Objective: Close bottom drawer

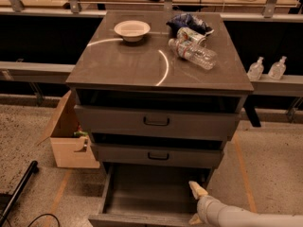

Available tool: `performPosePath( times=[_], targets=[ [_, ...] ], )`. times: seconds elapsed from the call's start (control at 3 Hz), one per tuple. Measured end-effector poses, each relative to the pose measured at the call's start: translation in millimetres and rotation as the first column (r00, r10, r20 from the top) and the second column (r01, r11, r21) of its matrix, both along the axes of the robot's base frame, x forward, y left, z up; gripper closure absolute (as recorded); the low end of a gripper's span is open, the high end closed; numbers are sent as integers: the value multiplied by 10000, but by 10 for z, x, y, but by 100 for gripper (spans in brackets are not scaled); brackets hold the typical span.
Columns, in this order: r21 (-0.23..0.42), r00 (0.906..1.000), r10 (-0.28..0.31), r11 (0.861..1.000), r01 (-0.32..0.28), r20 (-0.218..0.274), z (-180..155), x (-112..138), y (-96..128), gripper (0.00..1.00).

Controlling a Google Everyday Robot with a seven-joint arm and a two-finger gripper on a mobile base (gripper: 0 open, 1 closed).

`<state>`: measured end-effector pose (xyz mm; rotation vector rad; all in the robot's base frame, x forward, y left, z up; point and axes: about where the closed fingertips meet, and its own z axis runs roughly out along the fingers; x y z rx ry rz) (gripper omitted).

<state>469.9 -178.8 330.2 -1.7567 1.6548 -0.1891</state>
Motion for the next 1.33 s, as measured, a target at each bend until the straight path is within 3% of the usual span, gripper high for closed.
performPosePath(
  times=[0.67,1.0,1.33],
  targets=[
    [-236,9987,-369,9991,361,-359,-418,-46,-148,62],
    [-140,9917,-566,9984,554,-1157,-586,-38,-213,86],
    [-17,9770,-650,9978,660,-2029,-664,-147,-264,100]
  ],
)
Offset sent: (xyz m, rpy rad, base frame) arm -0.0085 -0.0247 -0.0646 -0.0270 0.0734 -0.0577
